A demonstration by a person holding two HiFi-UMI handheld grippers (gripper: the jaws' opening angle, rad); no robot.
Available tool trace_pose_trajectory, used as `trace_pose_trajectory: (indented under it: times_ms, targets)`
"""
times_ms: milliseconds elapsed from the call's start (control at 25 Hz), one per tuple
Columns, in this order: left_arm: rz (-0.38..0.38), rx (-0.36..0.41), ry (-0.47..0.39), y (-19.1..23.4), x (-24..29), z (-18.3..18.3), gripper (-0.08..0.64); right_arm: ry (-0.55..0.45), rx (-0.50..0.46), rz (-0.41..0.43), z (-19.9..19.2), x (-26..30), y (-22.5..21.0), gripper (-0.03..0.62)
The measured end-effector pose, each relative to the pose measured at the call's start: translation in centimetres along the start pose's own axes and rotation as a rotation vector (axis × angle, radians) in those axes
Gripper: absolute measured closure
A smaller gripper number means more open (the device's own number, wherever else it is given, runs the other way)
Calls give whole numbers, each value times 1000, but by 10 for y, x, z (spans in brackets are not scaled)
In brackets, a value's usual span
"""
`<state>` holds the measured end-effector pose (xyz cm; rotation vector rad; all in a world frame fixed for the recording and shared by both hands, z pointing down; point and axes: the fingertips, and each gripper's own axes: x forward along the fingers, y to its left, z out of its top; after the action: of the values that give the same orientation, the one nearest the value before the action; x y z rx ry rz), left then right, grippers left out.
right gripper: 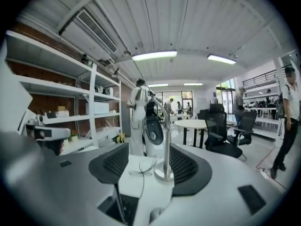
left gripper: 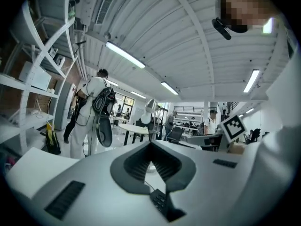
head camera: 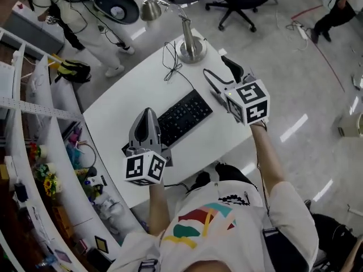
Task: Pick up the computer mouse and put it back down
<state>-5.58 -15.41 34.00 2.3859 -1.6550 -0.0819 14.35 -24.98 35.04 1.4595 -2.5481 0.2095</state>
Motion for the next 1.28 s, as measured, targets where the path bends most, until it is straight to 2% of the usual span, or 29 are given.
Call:
trace_pose_trajectory:
  times_ms: [40, 120, 160, 360, 640, 920, 1280]
  targets:
    - [7, 3, -24, 1, -9, 11, 517, -46, -5, 12, 21, -12, 13, 325]
    - [24, 6, -81, 2, -24, 34, 517, -144, -44, 10, 64, -33, 34, 550]
    - [34, 8, -112, 4, -30, 45, 517, -192, -69, 20, 84, -40, 46, 580]
    - [83, 49, -244, 14, -62, 97, 517, -352, -148, 185, 158, -56, 123, 580]
    - [151, 87, -342, 29, -102, 135, 517, -403, -278, 298, 175, -56, 194, 580]
    - [201, 96, -347, 40, -117, 138, 517, -390, -280, 377, 169, -48, 220, 580]
    - [201, 109, -310, 40, -110, 133, 517, -363, -249, 407, 159, -38, 220, 580]
